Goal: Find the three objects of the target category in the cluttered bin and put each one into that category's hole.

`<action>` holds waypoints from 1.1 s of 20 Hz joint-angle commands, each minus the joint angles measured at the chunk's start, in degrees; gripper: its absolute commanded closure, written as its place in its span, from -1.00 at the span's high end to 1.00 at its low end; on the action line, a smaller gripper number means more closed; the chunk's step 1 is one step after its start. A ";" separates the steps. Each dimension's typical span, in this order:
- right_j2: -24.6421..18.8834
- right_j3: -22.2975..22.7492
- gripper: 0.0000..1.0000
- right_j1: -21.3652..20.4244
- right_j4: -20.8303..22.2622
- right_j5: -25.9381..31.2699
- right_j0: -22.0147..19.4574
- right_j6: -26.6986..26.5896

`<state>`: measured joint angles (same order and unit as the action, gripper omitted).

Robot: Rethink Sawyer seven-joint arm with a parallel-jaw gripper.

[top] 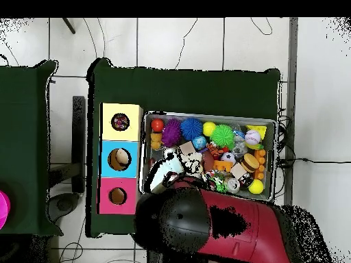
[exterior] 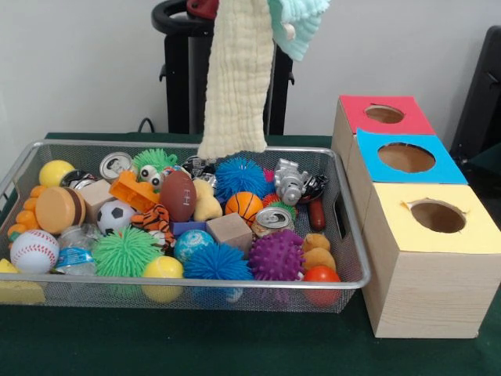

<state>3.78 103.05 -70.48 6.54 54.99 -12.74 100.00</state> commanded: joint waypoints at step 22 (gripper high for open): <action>-5.92 7.11 -1.00 0.68 2.19 -7.13 -2.03 -4.52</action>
<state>1.35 105.44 -70.47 6.93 53.23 -13.32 100.00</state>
